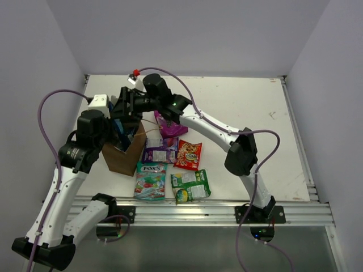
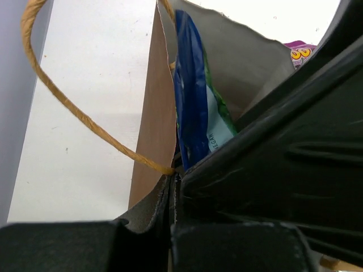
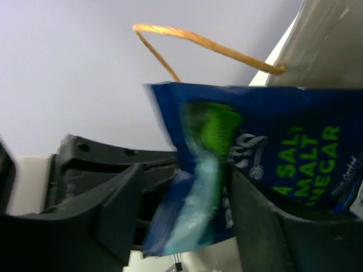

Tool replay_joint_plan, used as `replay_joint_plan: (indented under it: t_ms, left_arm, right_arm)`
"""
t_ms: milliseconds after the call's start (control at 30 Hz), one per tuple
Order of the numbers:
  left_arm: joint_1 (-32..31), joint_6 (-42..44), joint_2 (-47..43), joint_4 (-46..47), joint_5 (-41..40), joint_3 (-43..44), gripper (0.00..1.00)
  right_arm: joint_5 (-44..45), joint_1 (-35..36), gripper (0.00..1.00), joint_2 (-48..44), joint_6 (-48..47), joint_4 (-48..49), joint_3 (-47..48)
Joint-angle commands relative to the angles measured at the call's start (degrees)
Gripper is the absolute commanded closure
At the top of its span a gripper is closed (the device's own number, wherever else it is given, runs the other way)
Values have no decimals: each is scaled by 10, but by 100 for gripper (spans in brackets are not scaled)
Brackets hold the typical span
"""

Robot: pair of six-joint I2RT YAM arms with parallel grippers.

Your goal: Place the snacks into the paper bag

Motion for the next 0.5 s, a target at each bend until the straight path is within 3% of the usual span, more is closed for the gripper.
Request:
replay_joint_plan:
  t_ms: [0,67,133,267,367,467]
  left_arm:
    - [-5,6,-2,23,15,13,100]
    - [-5,5,-2,23,14,15,100]
    - [-5,5,-4,22,14,17,100]
    - [-5,5,-7,20,8,19,100]
    - [-5,6,-10,16,2,21,100]
    - [-4,6,-9,14,3,22,100]
  right_arm:
    - [-19,1,34,-59,-75,-82,91]
    - [-2,-12,33,-67,-122,-150,142]
    - [24,-42,32,-88,-147,-166,120]
    - [74,-109,32,-187,-181,-143,-79]
    - [140,-150,32,-202,-237,-183,-151]
    - [150,-175,33,-184,-267,-195,-188]
